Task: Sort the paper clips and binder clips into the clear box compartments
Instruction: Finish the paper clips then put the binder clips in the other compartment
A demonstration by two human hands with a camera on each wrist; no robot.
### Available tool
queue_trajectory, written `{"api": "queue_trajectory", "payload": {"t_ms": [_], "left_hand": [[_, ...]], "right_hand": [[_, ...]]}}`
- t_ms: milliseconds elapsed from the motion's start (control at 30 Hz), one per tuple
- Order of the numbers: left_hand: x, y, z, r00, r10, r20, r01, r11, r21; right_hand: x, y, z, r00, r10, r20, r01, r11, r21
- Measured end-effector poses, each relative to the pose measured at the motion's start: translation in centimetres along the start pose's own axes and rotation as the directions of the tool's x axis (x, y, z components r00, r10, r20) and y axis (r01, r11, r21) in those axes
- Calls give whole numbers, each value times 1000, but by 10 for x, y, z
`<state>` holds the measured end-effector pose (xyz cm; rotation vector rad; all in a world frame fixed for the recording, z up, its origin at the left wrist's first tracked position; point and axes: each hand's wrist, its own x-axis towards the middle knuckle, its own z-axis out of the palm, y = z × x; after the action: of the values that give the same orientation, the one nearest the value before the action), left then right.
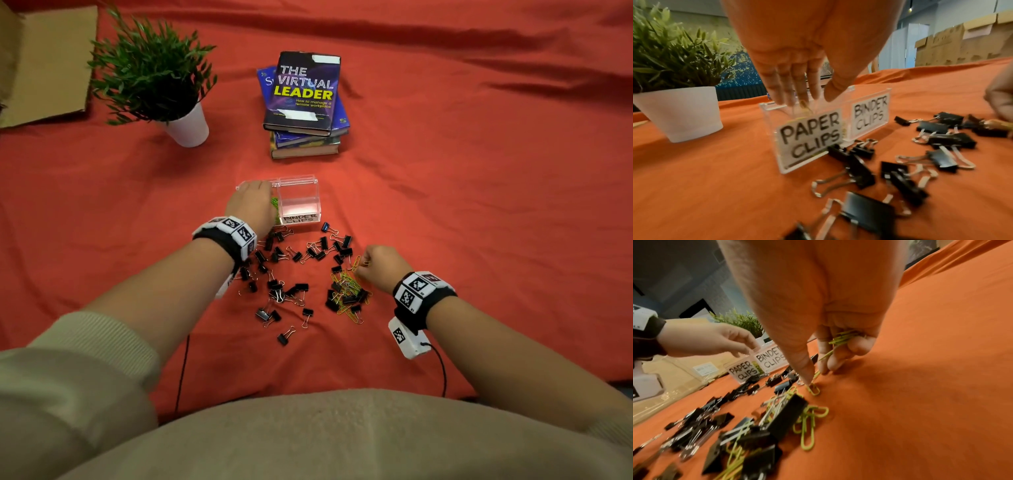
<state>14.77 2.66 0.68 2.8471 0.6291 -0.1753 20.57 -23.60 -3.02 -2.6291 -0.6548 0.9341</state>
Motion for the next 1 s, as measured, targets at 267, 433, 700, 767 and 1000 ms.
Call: {"api": "queue_trajectory", "payload": {"t_ms": [267,433,700,767,1000], "left_hand": [[-67,72,45,976,211,49,-203,971,-123],[-85,93,72,939,227,259,-194,970,-146],[-85,66,61,956,186,228,-141,970,-200],[-84,58,56,964,172,202,-155,983,-99],[-84,76,61,843,483,235,-479,874,-79]], "right_hand": [[-1,-4,16,999,-40,33,41,999,-35],[-2,1,3,1000,0,2,-1,982,190],[9,-1,-9,992,104,77,-125,926,355],[8,-5,-8,996,84,33,-90,954,287],[4,-4,-5,993,27,117,-77,888,454]]}}
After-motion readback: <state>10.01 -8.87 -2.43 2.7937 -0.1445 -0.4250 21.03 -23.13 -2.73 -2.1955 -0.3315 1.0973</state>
